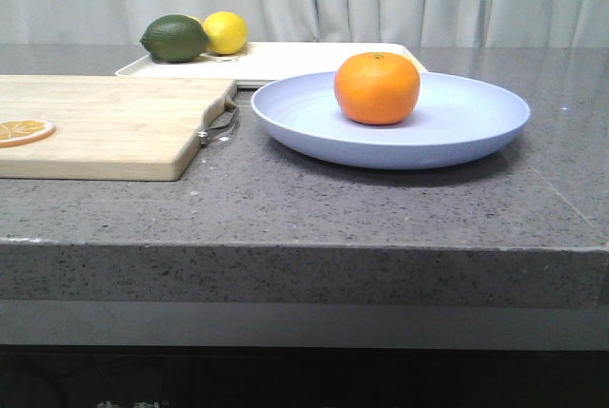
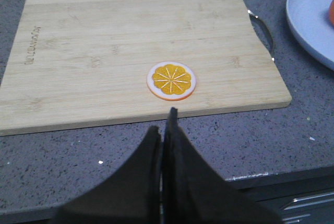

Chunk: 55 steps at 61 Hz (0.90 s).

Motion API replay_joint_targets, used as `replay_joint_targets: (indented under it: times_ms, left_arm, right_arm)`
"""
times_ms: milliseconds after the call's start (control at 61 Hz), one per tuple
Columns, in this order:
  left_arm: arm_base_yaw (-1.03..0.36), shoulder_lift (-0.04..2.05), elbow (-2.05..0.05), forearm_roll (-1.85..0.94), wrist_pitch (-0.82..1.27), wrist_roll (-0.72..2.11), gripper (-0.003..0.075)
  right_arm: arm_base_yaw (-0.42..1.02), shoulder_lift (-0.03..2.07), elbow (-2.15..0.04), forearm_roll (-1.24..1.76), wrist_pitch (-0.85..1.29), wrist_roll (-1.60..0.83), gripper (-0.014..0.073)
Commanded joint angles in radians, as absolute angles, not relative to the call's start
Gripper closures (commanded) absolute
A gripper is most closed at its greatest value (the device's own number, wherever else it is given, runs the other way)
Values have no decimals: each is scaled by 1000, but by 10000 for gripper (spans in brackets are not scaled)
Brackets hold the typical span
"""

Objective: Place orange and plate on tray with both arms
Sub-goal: 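Reach the right gripper to the blue plate rim and grip it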

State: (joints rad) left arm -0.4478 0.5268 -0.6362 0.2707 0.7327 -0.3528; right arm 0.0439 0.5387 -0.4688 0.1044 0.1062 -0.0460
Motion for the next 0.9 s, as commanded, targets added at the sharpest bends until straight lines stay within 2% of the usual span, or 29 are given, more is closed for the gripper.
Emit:
replay_joint_targets:
  times_ms: [0,246,427,771,886]
  left_arm:
    - [-446,416,-614,286,658,-365,738]
    - [-446,131,-513,277,662,-365,738]
    - [-446,47,-473,277,662,-365,738]
    - [-446,47,-463,277,666,-365,738]
    - [-446,47,-463,277,666,-365,738]
  right_arm:
    - [42,545,-504,101,33,-49,-18]
    - [42,546,-504,102,40,-49,-18]
    - [42,605,-516,141,82,-48,-18]
    - [42,1019,-749,324,265,-48,-16]
    - [42,1173,-865,349,334,-49,40]
